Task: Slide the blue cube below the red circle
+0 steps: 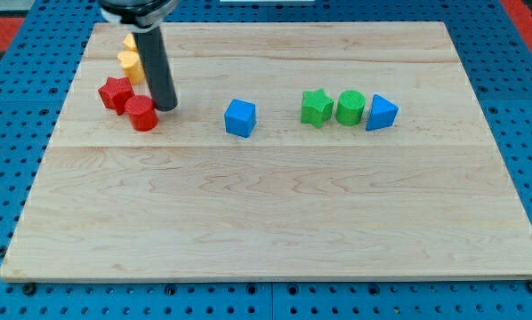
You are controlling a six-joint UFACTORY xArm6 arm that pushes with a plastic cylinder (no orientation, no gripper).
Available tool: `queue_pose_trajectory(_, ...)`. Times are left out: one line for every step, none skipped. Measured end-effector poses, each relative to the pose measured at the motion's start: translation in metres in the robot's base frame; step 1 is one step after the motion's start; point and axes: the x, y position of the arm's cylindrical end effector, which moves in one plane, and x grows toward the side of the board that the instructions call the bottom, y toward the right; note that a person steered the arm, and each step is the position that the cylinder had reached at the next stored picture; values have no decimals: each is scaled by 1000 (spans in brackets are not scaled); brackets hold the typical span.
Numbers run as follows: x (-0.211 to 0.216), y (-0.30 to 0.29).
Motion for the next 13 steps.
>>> queue_pose_trajectory(6,-24)
queue_pose_trajectory(7,-2)
queue_pose_trajectory(7,4)
queue_pose_trajectory(2,61)
queue_pose_trajectory(1,93)
queue_pose_trajectory(-10,120)
queue_pose_trajectory(-13,142)
queue_pose_trajectory(13,149)
queue_pose_trajectory(52,140)
queue_pose_trajectory(60,157)
queue_pose_trajectory(75,102)
queue_pose_trajectory(70,51)
queue_pose_trajectory(76,8)
